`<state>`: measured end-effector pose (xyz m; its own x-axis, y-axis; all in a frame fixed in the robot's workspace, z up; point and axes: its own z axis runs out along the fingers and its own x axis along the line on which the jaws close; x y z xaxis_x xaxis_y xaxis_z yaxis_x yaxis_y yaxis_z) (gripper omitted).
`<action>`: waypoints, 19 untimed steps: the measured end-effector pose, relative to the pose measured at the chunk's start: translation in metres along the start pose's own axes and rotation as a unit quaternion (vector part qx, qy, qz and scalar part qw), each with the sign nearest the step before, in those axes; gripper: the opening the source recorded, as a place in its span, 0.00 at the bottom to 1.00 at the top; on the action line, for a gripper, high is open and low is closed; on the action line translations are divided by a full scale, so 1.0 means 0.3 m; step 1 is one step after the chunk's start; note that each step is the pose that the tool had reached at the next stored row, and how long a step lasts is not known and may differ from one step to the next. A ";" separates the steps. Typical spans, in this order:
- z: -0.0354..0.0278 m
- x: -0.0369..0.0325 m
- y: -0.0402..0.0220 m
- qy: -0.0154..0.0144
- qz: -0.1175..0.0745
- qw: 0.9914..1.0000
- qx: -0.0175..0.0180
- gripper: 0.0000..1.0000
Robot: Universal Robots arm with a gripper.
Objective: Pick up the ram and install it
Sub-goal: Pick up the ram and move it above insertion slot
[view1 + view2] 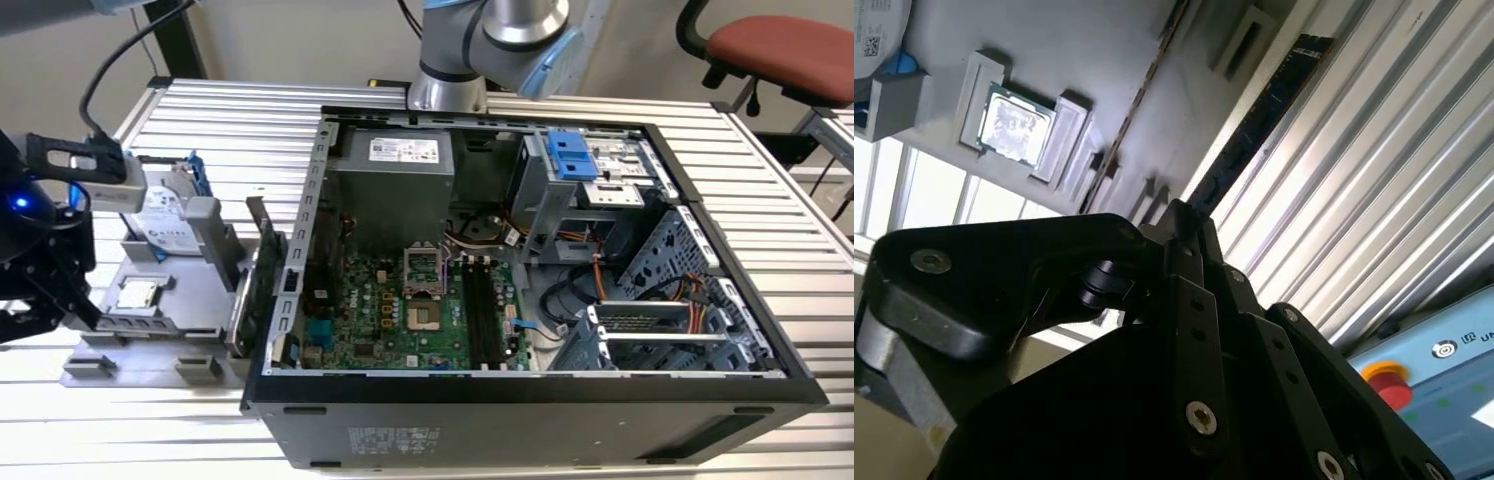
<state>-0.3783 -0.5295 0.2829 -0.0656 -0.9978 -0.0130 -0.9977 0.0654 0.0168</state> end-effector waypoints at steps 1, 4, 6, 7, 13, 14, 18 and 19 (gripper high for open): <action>-0.004 -0.001 0.000 0.000 0.000 1.000 0.000 0.00; -0.015 -0.004 0.001 0.000 0.000 1.000 0.000 0.00; -0.021 -0.008 0.001 0.000 0.000 1.000 0.000 0.00; -0.025 -0.011 0.001 0.000 0.000 1.000 0.000 0.00; -0.046 -0.028 0.003 0.000 0.000 1.000 0.000 0.00; -0.051 -0.029 0.003 0.000 0.000 1.000 0.000 0.00; -0.067 -0.032 0.003 0.000 -0.002 1.000 0.001 0.00; -0.072 -0.032 0.003 0.000 -0.003 1.000 0.001 0.00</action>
<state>-0.3784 -0.5200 0.3047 -0.0588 -0.9982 -0.0131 -0.9982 0.0586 0.0155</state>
